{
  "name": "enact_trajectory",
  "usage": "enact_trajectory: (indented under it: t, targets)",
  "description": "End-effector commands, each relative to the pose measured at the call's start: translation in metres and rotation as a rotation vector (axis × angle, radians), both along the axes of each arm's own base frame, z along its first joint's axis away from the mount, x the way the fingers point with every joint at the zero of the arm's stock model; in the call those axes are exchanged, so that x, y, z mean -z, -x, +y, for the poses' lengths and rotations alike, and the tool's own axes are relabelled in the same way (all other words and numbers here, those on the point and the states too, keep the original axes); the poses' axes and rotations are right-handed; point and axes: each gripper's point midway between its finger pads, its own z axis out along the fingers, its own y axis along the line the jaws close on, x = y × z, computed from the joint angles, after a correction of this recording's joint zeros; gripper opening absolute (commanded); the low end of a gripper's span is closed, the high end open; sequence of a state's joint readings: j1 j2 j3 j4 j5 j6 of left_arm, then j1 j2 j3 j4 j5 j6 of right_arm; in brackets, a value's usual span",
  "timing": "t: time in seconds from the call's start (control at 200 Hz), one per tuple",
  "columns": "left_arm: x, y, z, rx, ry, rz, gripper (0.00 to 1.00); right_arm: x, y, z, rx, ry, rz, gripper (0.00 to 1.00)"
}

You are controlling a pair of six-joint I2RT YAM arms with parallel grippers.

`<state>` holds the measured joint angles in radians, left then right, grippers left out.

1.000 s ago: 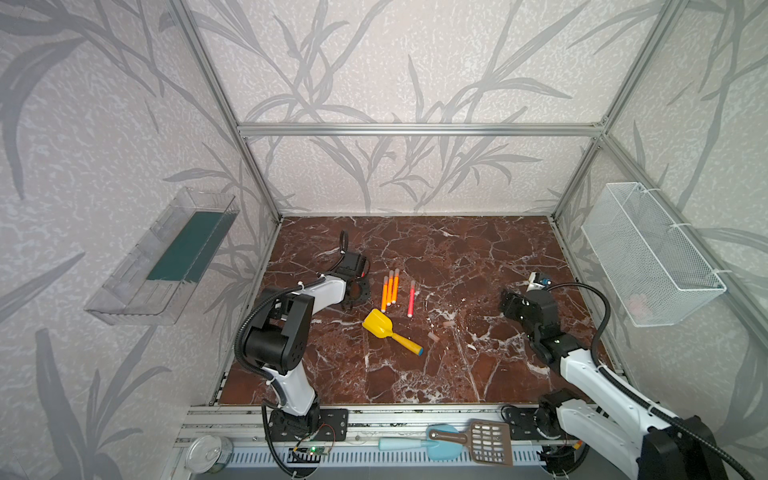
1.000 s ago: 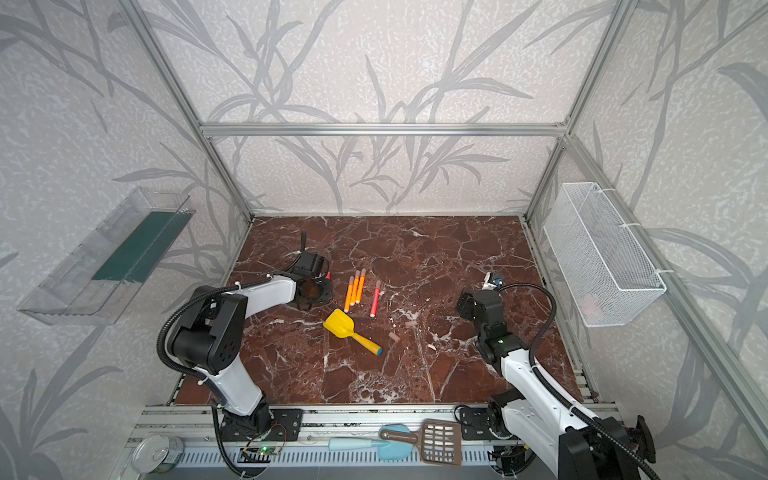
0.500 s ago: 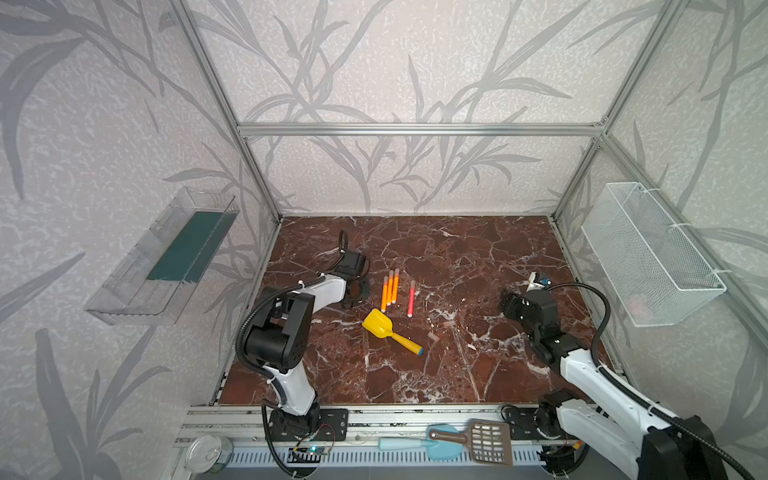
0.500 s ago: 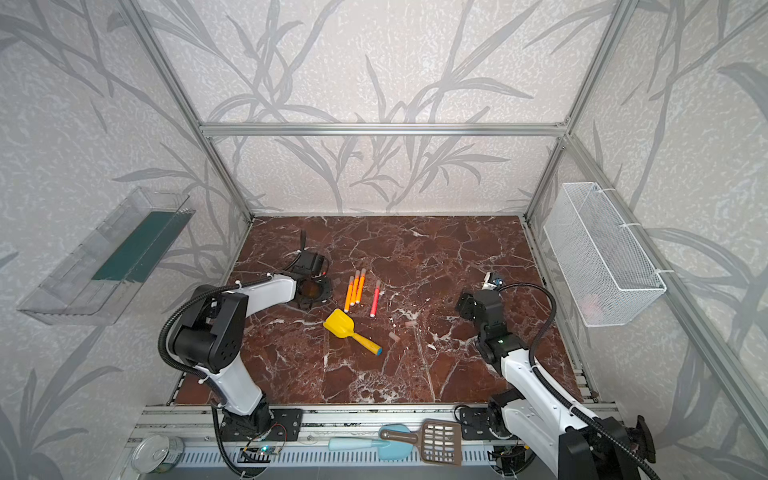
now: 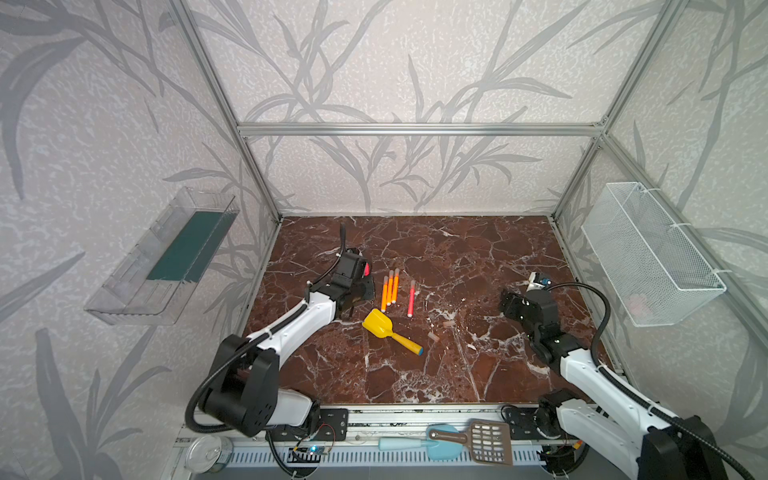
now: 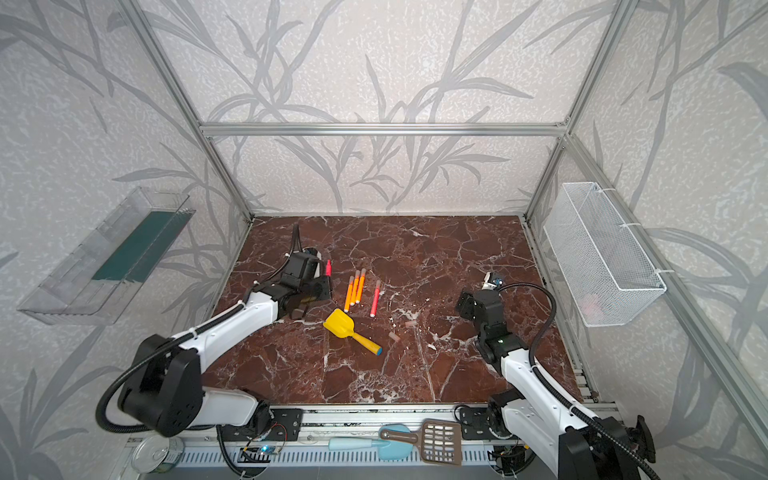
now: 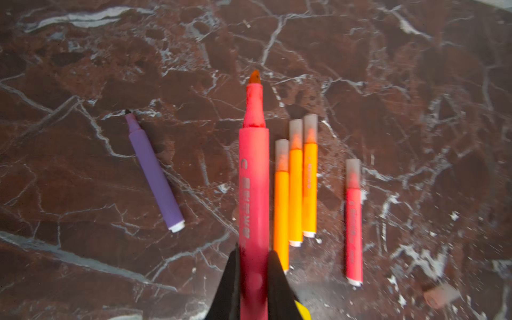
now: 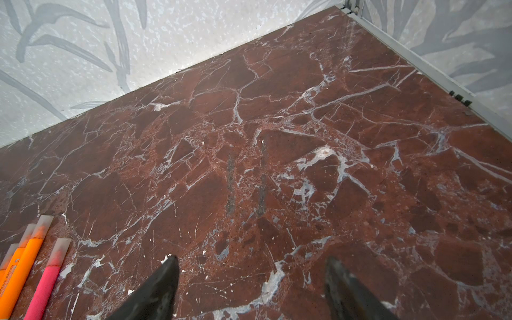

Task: Insert the pens into the pen caps

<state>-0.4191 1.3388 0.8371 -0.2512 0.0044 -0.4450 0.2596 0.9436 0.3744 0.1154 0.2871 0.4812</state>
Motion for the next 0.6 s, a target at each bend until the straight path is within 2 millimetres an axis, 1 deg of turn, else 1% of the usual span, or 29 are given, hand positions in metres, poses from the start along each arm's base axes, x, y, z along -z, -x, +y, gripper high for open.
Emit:
enact_trajectory:
  t: [0.0, 0.04, 0.08, 0.135, 0.25, 0.33, 0.415, 0.5, 0.595]
  targets:
    - [0.001, 0.028, -0.029, 0.119, 0.052, -0.017, 0.00, -0.004, 0.000, 0.000, 0.000, -0.011, -0.018, 0.81]
    - [-0.001, 0.038, -0.045, 0.174, 0.090, -0.030, 0.00, -0.002, 0.003, 0.005, -0.010, -0.052, 0.010, 0.80]
    - [-0.003, 0.048, -0.062, 0.233, 0.136, -0.040, 0.00, -0.002, 0.007, 0.017, -0.053, -0.114, 0.037, 0.79]
    - [-0.007, 0.060, -0.082, 0.304, 0.201, -0.058, 0.00, -0.007, 0.009, 0.046, -0.160, -0.207, 0.015, 0.78]
    - [-0.011, 0.081, -0.114, 0.409, 0.253, -0.084, 0.00, -0.031, 0.024, 0.097, -0.313, -0.323, -0.051, 0.79]
    - [-0.012, 0.094, -0.130, 0.463, 0.262, -0.105, 0.00, -0.045, 0.038, 0.130, -0.410, -0.378, -0.108, 0.83]
    - [-0.010, 0.102, -0.142, 0.498, 0.261, -0.114, 0.00, -0.055, 0.054, 0.163, -0.518, -0.453, -0.146, 0.84]
    - [-0.009, 0.108, -0.153, 0.526, 0.270, -0.120, 0.00, -0.059, 0.062, 0.184, -0.575, -0.504, -0.142, 0.84]
    - [-0.008, 0.113, -0.164, 0.555, 0.267, -0.128, 0.00, -0.059, 0.065, 0.198, -0.611, -0.555, -0.128, 0.84]
